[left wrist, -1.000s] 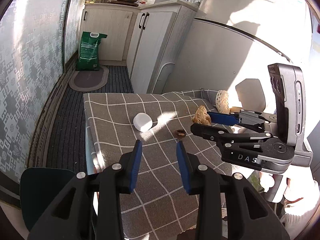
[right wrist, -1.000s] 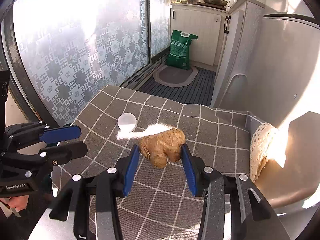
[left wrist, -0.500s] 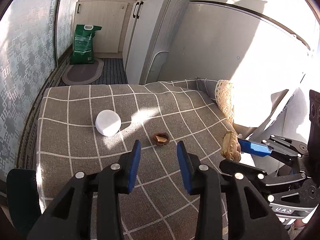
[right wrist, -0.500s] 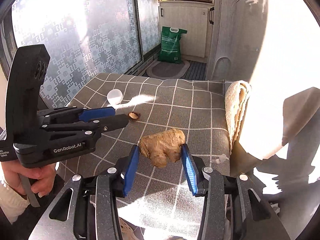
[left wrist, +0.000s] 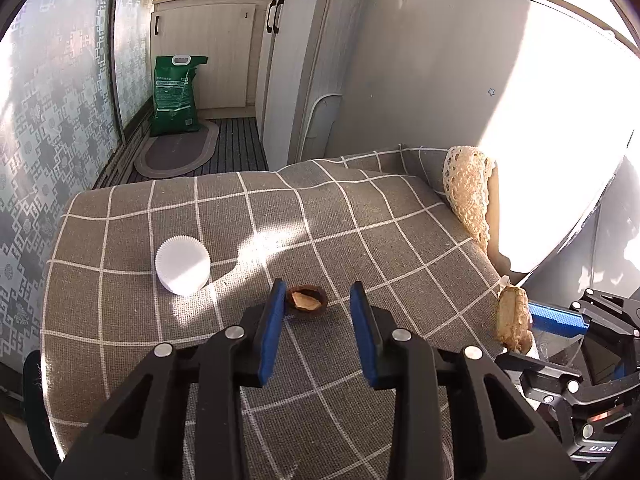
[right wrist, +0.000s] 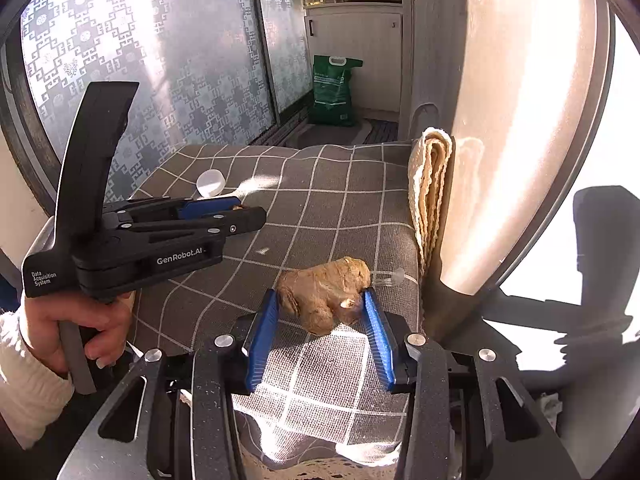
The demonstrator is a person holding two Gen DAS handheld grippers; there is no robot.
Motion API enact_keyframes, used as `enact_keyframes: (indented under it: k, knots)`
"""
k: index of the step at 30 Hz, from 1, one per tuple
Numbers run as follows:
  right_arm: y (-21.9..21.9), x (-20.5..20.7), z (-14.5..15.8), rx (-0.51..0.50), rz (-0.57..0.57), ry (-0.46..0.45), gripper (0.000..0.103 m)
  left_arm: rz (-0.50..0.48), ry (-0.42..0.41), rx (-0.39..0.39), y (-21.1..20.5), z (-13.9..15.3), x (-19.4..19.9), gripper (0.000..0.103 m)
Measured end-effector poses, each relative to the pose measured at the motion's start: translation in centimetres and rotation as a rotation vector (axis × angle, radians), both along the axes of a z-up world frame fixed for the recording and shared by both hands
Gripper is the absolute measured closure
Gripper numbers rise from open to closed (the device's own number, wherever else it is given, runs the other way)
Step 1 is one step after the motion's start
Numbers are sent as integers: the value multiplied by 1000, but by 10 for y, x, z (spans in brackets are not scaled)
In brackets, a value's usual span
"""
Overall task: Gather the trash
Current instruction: 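Grasp the ginger root with the right tool while the left tool grasps the walnut shell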
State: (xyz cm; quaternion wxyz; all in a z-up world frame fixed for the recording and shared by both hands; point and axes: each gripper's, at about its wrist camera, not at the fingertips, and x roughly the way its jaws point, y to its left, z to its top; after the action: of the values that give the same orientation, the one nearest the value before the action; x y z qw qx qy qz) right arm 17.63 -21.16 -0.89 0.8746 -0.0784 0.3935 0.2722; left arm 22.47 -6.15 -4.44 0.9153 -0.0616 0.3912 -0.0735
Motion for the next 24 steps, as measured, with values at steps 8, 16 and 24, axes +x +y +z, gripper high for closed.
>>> enact_keyframes:
  k: [8, 16, 24]
  knots:
    - [0, 1, 0, 6, -6, -1, 60, 6, -12, 35, -1, -1, -2, 81]
    - [9, 2, 2, 11, -9, 6, 60, -15, -33, -54, 10, 12, -19, 81]
    - [36, 3, 7, 12, 11, 4, 60, -24, -66, -89, 29, 33, -42, 81]
